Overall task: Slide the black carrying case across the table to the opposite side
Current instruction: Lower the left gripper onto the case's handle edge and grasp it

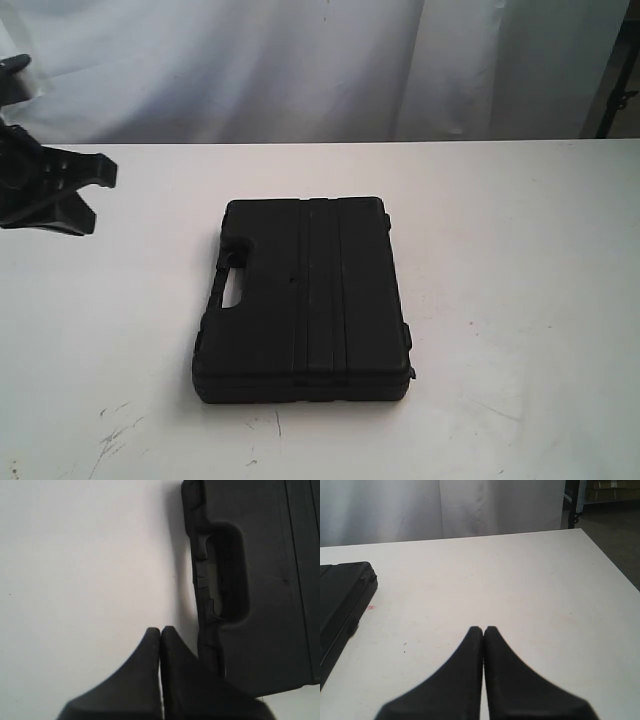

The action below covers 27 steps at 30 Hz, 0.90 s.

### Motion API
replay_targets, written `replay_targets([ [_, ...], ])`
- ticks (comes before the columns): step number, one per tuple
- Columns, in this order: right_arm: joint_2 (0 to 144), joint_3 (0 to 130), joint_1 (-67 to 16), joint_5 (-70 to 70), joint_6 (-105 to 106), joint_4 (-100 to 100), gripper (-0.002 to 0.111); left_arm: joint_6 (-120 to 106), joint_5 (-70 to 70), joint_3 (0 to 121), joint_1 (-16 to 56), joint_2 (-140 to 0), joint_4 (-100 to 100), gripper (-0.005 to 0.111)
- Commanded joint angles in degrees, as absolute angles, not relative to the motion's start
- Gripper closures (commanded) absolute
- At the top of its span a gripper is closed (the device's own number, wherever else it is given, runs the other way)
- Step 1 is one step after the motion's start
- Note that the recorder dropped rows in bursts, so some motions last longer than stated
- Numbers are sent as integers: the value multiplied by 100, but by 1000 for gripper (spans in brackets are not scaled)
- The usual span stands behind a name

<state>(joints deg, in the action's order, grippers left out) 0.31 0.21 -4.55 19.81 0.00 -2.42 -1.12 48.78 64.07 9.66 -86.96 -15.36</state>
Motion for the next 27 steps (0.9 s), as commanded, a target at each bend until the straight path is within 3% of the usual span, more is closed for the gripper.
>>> replay_targets([
  [1, 0, 0, -428, 1981, 0, -151, 108, 471, 5149, 6899, 1372, -9263, -1148, 107],
  [10, 0, 0, -428, 1981, 0, -151, 108, 844, 5269, 7642, 1887, -10204, -1053, 105],
  [14, 0, 0, -428, 1981, 0, -151, 108, 900, 5269, 7931, 2095, -10547, -1040, 92],
  [16, 0, 0, -428, 1981, 0, -151, 108, 900, 5271, 8099, 2126, -10752, -1024, 77],
  [20, 0, 0, -428, 1981, -66, -151, 108, 913, 5225, 8272, 2126, -10951, -1024, 62],
  [27, 0, 0, -428, 1981, -66, -151, 108, 1042, 5211, 8559, 2126, -11640, -812, 59],
])
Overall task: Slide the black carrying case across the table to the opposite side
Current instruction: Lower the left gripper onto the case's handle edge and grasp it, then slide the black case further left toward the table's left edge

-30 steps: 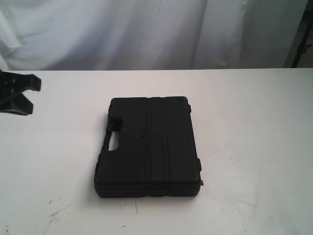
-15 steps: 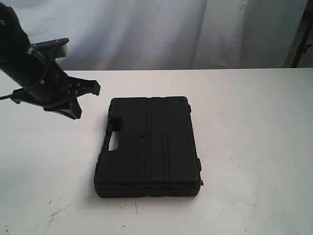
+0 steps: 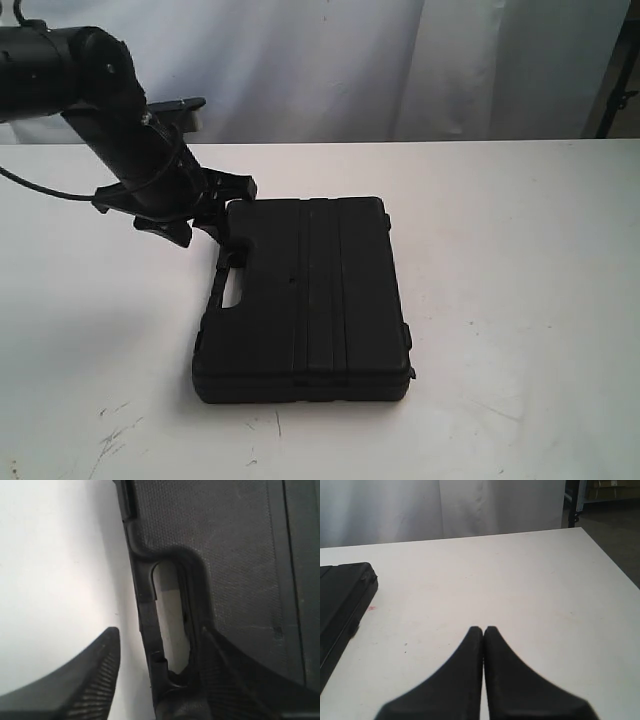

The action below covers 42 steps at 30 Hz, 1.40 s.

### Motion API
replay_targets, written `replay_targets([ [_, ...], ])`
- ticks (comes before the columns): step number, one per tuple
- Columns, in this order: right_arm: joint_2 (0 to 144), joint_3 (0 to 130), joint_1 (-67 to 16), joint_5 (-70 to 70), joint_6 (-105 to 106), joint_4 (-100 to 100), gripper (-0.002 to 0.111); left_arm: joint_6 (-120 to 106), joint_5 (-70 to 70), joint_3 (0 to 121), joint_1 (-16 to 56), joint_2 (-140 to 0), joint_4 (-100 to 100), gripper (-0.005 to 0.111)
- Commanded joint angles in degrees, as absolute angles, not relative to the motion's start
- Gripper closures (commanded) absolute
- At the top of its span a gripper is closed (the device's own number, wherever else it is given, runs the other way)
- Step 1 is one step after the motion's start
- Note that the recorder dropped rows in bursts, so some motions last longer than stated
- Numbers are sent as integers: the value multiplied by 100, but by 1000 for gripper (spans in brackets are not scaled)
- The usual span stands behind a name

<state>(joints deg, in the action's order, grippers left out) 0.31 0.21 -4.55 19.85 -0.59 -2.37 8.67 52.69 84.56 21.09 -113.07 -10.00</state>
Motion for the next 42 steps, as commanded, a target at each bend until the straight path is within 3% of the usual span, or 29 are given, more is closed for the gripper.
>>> replay_targets([
  [1, 0, 0, -428, 1981, -66, -151, 108, 1042, 5198, 8559, 2126, -11699, -812, 59],
  [21, 0, 0, -428, 1981, -66, -151, 108, 809, 4928, 8559, 2126, -12525, -1032, 59],
  [25, 0, 0, -428, 1981, -66, -151, 108, 809, 4900, 8559, 2126, -12525, -1013, 75],
  [29, 0, 0, -428, 1981, -66, -151, 108, 809, 4902, 8559, 2126, -12525, -1017, 106],
  [42, 0, 0, -428, 1981, -66, -151, 108, 1323, 5328, 8559, 2126, -12525, -41, 107],
])
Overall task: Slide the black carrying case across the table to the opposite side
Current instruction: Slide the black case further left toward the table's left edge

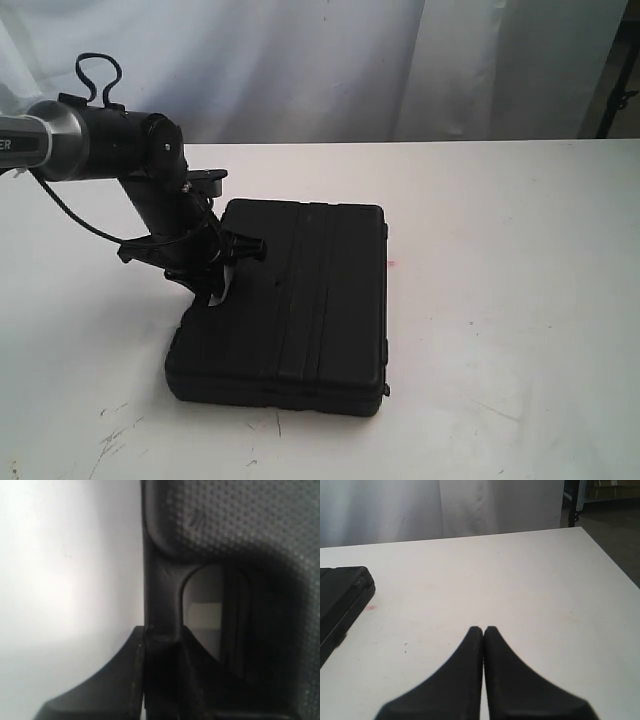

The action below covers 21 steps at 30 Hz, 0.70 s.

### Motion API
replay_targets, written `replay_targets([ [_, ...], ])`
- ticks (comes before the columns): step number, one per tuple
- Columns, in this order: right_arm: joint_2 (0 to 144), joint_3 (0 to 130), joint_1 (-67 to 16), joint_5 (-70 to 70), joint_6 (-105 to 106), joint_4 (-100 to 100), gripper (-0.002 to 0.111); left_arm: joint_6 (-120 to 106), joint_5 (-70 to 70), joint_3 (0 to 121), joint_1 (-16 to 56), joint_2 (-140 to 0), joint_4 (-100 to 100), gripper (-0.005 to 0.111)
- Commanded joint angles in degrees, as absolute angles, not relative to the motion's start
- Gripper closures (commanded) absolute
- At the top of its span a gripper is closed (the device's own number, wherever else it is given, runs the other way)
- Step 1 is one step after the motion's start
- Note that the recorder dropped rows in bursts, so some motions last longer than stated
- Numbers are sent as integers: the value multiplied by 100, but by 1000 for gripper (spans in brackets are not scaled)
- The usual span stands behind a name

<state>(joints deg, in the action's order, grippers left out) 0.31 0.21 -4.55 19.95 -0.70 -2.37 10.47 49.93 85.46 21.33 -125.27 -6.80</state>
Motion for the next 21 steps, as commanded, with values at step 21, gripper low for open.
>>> replay_targets([
  [21, 0, 0, -428, 1981, -66, -151, 108, 1146, 5976, 8548, 1290, -12467, 329, 107],
])
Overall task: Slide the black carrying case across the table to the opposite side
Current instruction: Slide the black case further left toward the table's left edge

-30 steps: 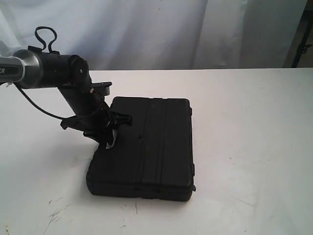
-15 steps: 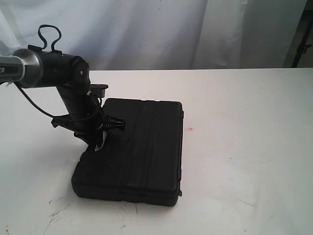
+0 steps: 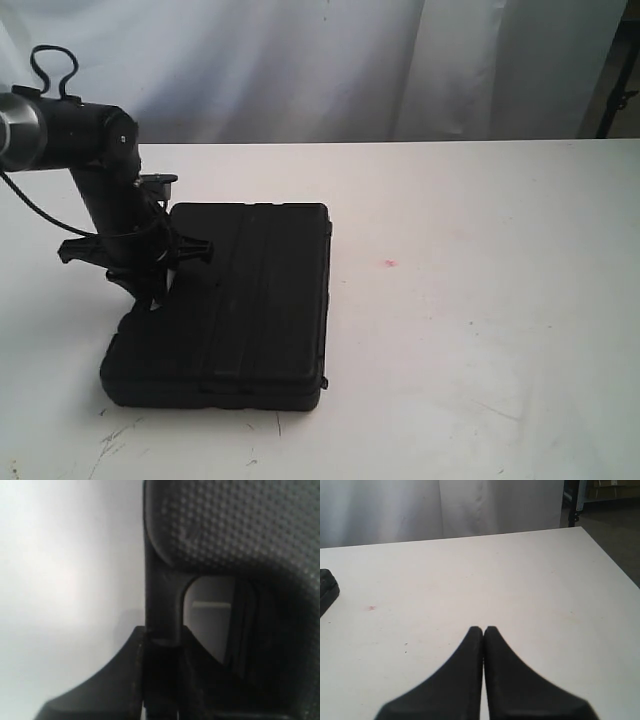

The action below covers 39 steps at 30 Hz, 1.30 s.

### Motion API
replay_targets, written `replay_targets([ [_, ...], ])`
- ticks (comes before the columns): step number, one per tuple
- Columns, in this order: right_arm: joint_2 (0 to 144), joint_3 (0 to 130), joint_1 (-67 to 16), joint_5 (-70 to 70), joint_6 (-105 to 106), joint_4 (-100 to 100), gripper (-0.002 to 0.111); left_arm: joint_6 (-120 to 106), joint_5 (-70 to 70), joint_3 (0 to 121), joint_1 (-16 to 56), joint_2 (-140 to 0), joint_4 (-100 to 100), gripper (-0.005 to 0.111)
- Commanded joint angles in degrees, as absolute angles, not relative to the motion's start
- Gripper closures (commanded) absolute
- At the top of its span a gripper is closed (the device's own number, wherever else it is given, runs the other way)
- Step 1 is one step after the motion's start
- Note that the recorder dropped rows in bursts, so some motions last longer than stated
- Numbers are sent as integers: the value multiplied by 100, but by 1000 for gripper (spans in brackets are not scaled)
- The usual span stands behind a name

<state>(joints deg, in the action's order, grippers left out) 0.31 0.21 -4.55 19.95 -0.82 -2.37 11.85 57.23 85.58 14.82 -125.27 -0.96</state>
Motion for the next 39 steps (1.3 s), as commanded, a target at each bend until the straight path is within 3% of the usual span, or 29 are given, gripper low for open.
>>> replay_targets([
  [1, 0, 0, -428, 1981, -66, -151, 108, 1146, 5993, 8548, 1249, -12439, 382, 107],
  [11, 0, 0, -428, 1981, -66, -151, 108, 1003, 6177, 8548, 790, -12233, 555, 107],
  [28, 0, 0, -428, 1981, -83, -151, 108, 1063, 6202, 8548, 790, -12233, 1300, 107],
  [39, 0, 0, -428, 1981, -83, -151, 108, 838, 6131, 8548, 418, -12233, 656, 107],
])
